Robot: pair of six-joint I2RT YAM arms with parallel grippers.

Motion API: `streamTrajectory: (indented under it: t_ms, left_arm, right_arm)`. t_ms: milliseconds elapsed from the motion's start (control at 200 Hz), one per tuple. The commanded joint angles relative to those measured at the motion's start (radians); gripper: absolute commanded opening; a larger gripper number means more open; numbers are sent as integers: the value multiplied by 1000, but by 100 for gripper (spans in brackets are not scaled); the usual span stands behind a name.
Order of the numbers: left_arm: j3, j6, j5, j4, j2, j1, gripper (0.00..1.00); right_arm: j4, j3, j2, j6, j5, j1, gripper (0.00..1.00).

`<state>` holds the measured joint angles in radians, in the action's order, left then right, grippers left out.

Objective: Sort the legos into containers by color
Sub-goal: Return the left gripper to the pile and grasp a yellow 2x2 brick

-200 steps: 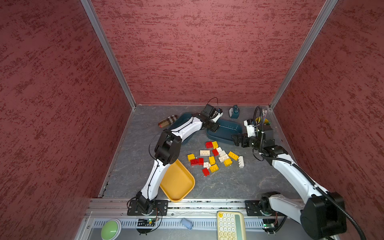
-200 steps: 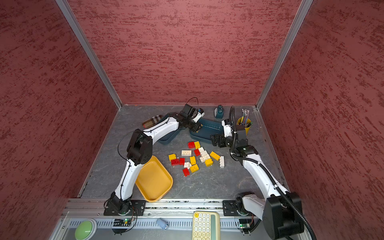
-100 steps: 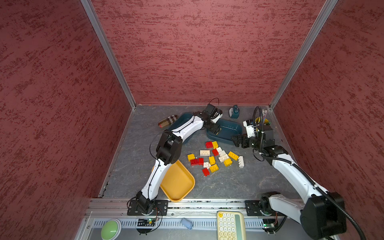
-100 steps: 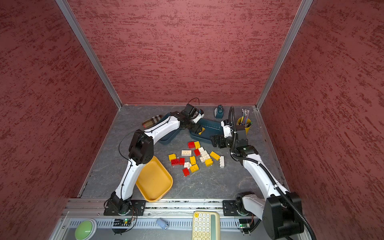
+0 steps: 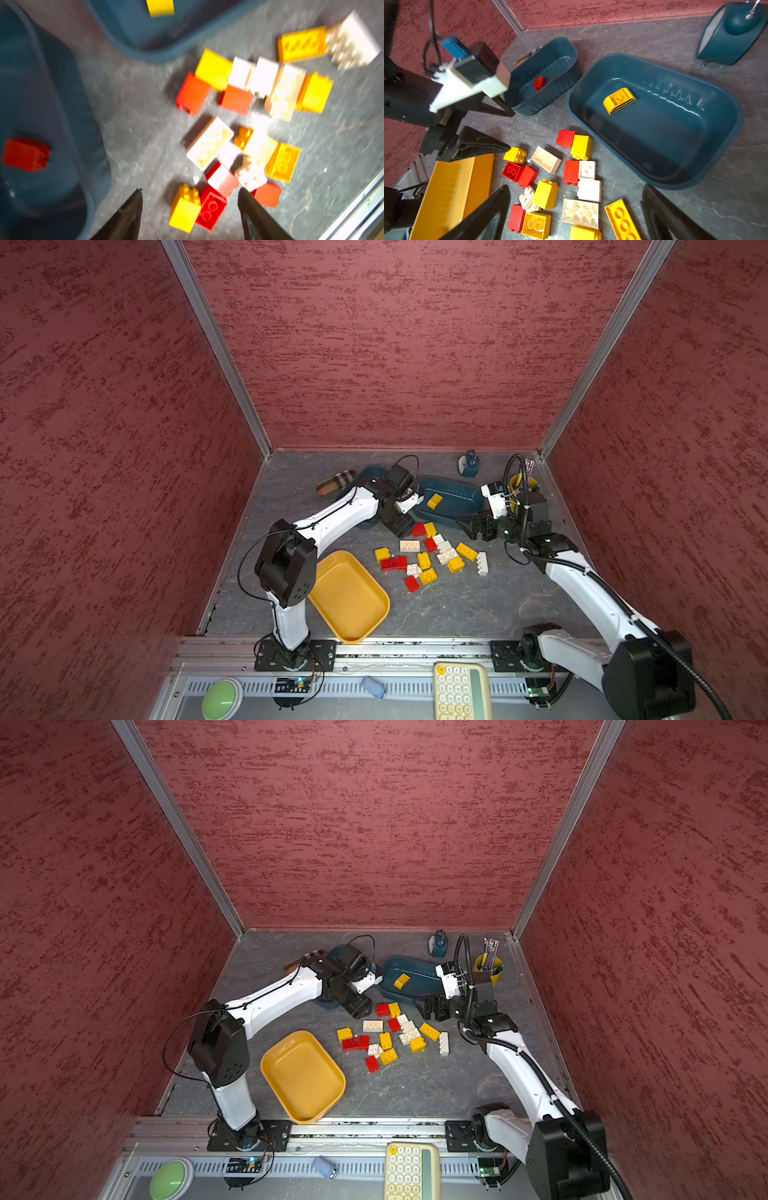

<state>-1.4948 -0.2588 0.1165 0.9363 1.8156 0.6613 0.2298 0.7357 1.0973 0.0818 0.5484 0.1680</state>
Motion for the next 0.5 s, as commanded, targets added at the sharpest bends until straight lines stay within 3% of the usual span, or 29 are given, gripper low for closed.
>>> streamTrajectory:
  t_ms: [0,165,496]
  left_arm:
    - [84,-45,-37,24,-33,20,70]
    - [174,-72,-61,-35,-27,28,66]
    - [194,-68,-112,-76,33,17,57]
  right_arm:
    - [-20,-18,-17,-6,49,8,99]
    - [-21,-39,-31,1,44,13,99]
    - [-14,-56,-46,1,38,16,99]
